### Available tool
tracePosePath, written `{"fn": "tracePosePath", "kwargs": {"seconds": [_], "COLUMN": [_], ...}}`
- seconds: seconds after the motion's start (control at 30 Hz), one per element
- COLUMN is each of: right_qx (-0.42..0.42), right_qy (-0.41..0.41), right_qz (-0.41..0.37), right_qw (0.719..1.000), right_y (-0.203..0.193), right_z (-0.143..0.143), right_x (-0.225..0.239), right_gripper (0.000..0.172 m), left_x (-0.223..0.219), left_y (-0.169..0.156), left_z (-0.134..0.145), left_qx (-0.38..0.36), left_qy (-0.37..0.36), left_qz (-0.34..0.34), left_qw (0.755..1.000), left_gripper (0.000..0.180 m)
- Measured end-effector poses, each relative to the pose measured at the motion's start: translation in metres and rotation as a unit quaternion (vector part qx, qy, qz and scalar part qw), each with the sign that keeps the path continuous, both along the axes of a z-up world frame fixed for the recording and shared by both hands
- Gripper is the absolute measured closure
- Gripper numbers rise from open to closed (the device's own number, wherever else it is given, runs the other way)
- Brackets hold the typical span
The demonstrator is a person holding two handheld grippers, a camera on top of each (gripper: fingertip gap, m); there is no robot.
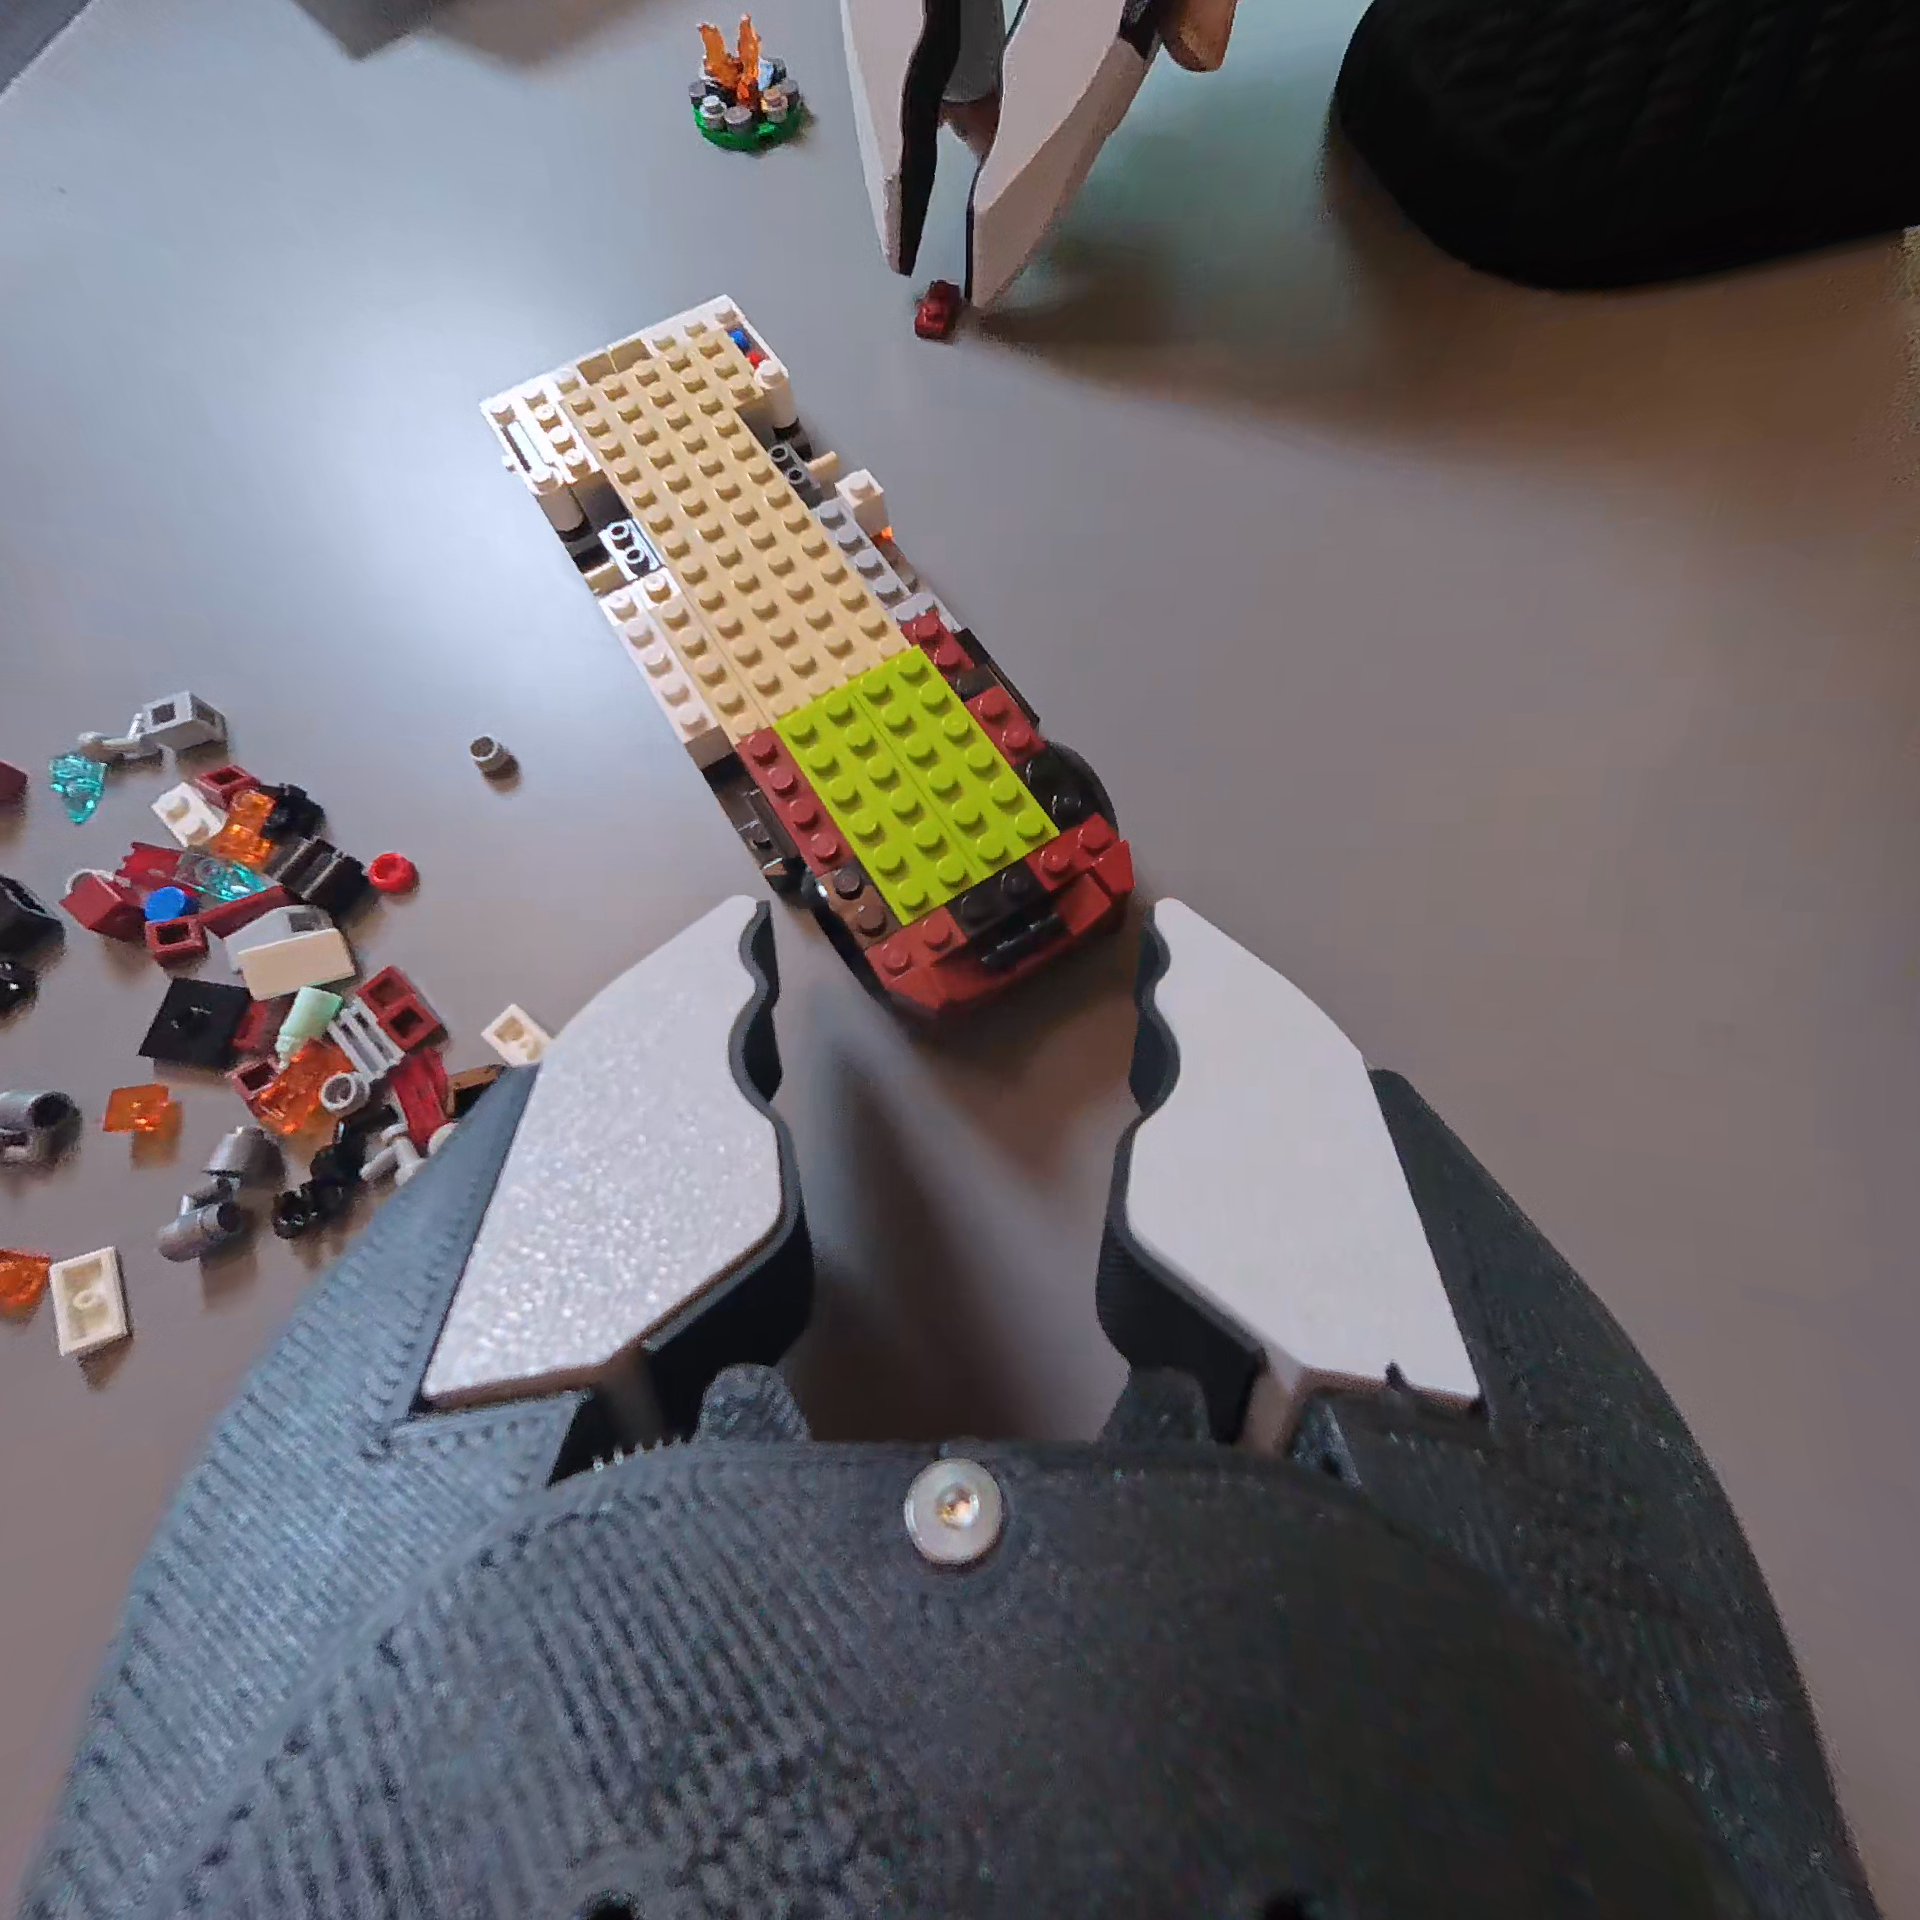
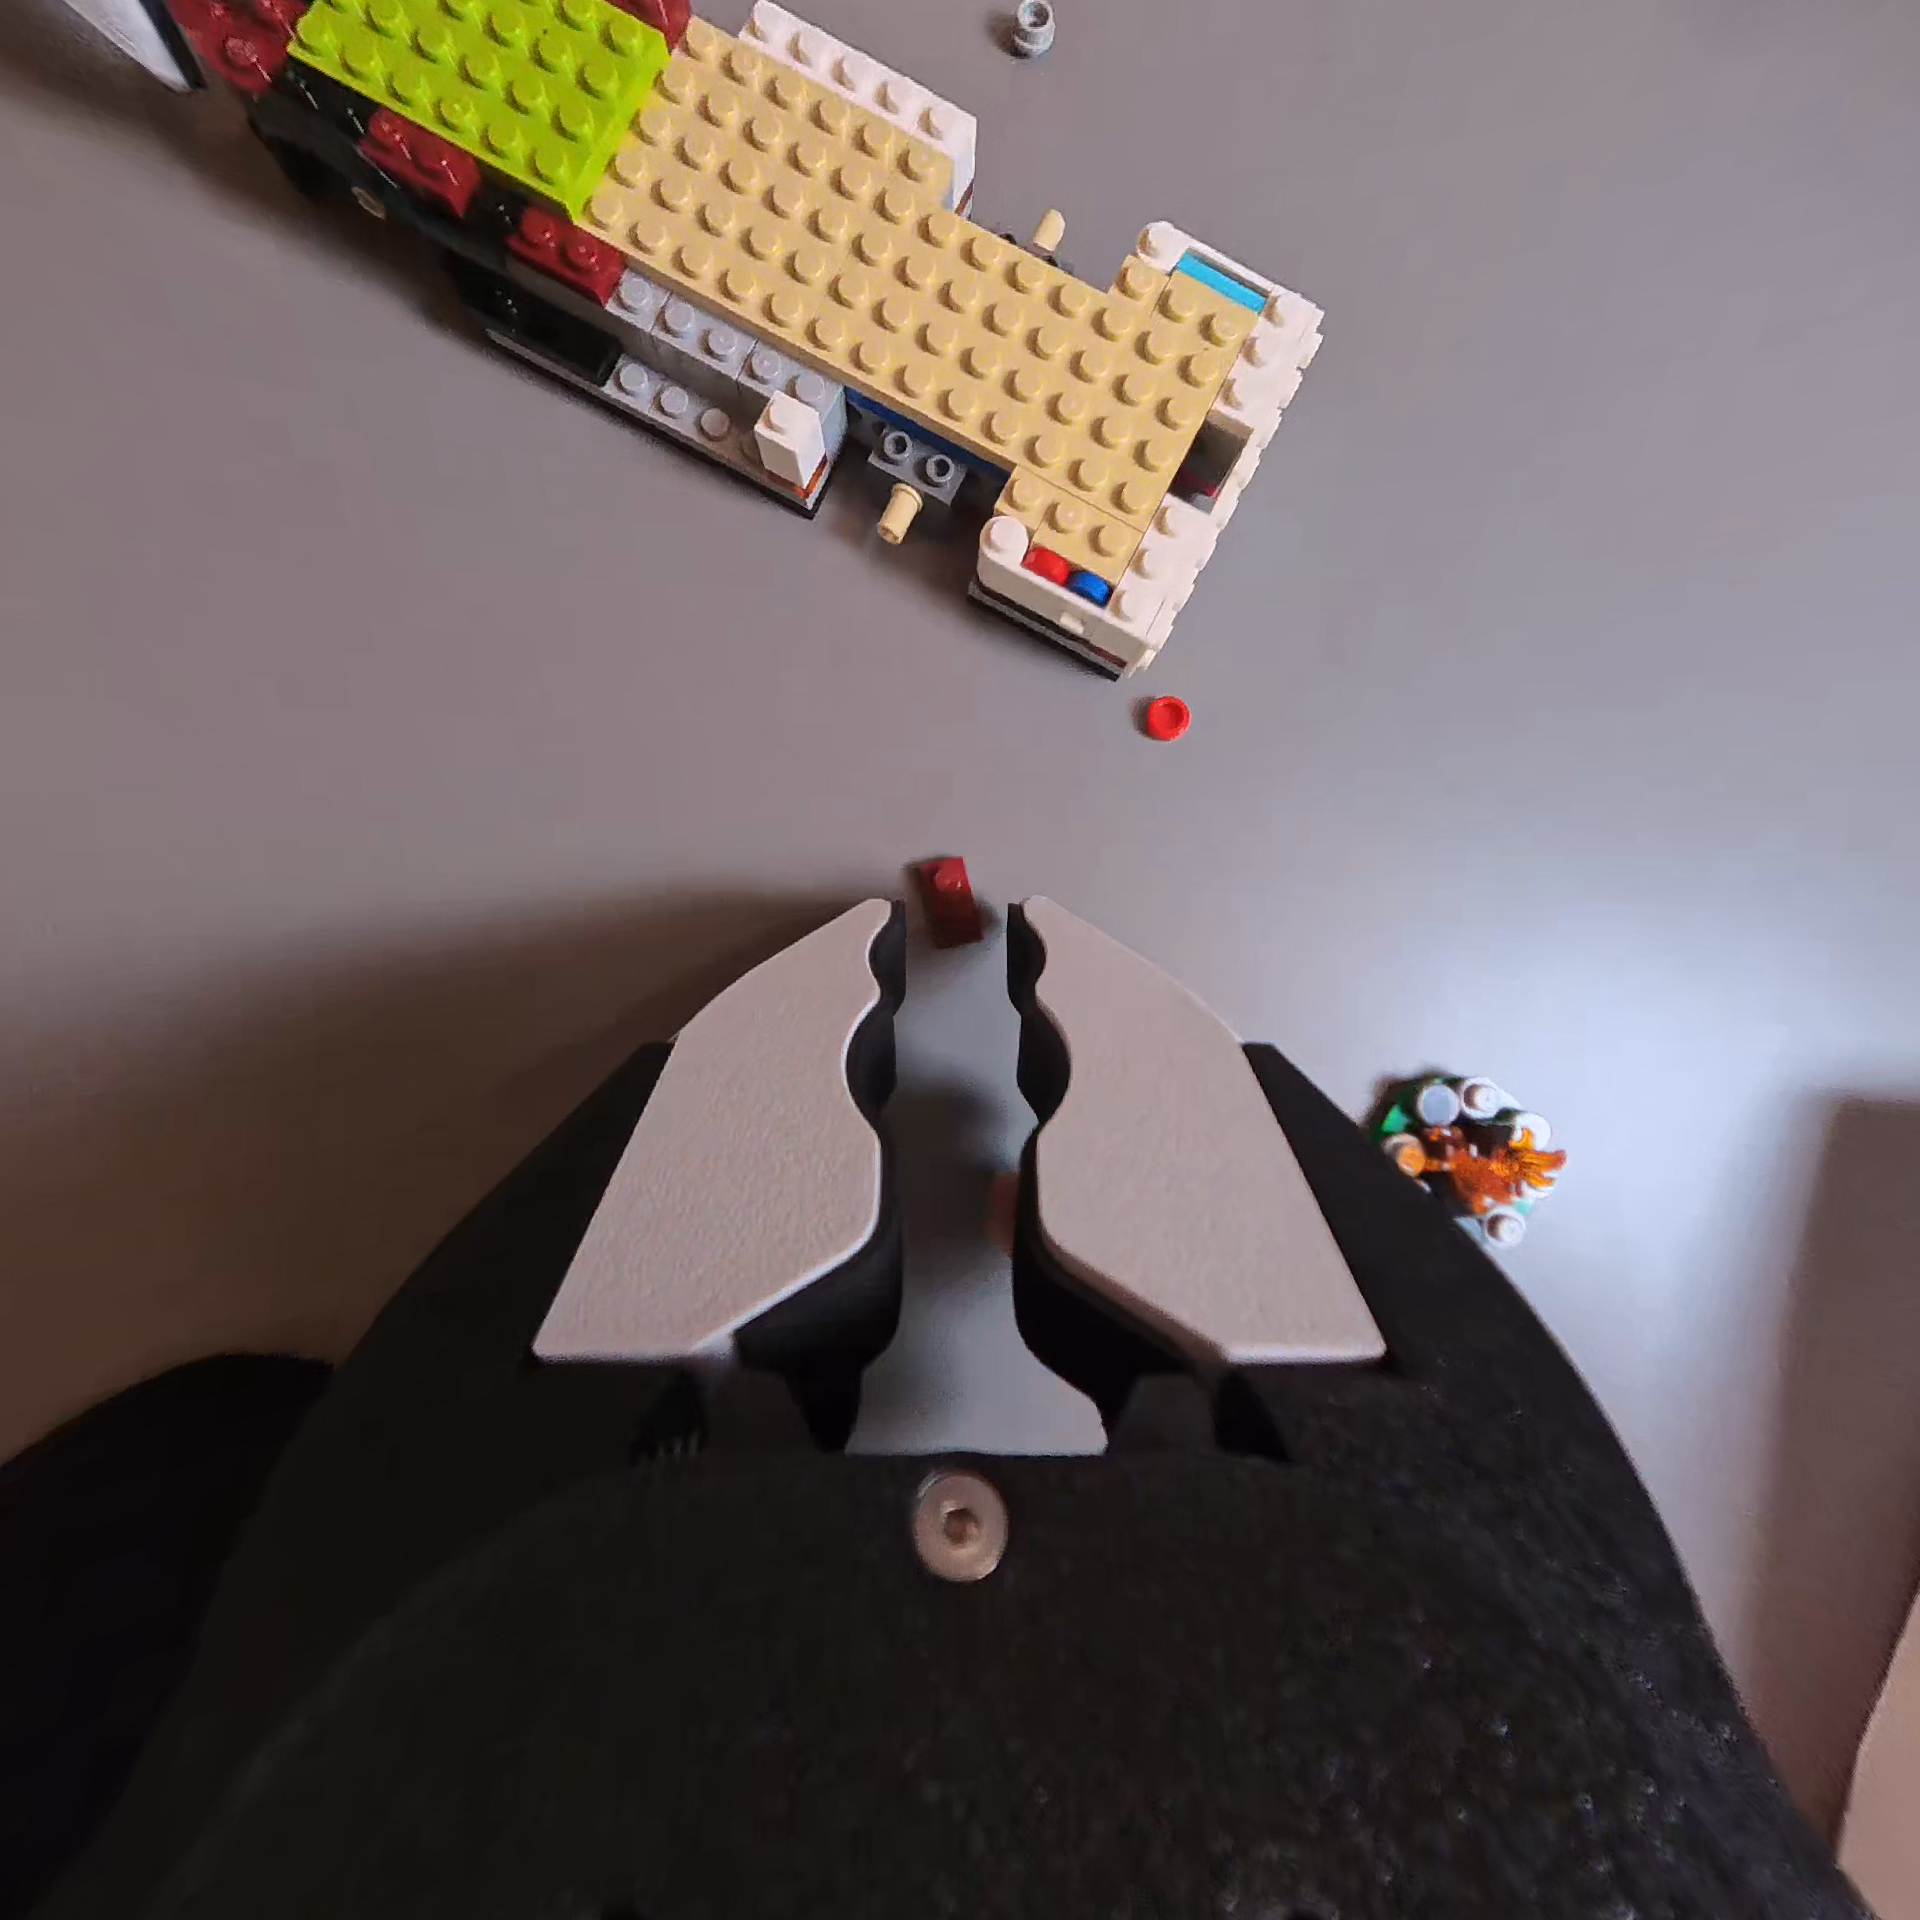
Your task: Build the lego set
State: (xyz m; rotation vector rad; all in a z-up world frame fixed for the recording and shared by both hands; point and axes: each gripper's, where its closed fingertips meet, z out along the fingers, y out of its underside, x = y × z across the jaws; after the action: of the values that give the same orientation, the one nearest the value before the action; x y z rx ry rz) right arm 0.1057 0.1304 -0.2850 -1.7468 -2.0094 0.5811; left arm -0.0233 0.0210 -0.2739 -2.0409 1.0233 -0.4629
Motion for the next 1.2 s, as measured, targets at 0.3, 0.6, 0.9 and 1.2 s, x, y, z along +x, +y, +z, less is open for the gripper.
{"fn": "tracePosePath", "kwargs": {"seconds": [0.3,0.6,0.9,1.2], "right_qx": [-0.022,-0.026,-0.006,-0.025], "right_qy": [-0.044,0.002,0.059,0.069], "right_qz": [0.040,0.074,0.180,0.204], "right_qw": [0.998,0.997,0.982,0.976], "right_y": [-0.002,-0.019,-0.058,-0.067], "right_z": [-0.004,0.012,0.048,0.036], "right_x": [-0.003,-0.022,-0.086,-0.103], "right_gripper": [0.163,0.164,0.164,0.164], "left_x": [0.002,0.000,-0.015,-0.008], "left_y": [0.004,0.004,0.002,0.010], "left_z": [-0.002,-0.002,0.007,-0.004], "left_qx": [-0.016,-0.010,-0.024,-0.013], "left_qy": [-0.015,-0.007,-0.042,-0.017], "left_qz": [0.011,-0.009,0.000,0.005], "left_qw": [1.000,1.000,0.999,1.000], "left_gripper": [0.111,0.120,0.104,0.118]}}
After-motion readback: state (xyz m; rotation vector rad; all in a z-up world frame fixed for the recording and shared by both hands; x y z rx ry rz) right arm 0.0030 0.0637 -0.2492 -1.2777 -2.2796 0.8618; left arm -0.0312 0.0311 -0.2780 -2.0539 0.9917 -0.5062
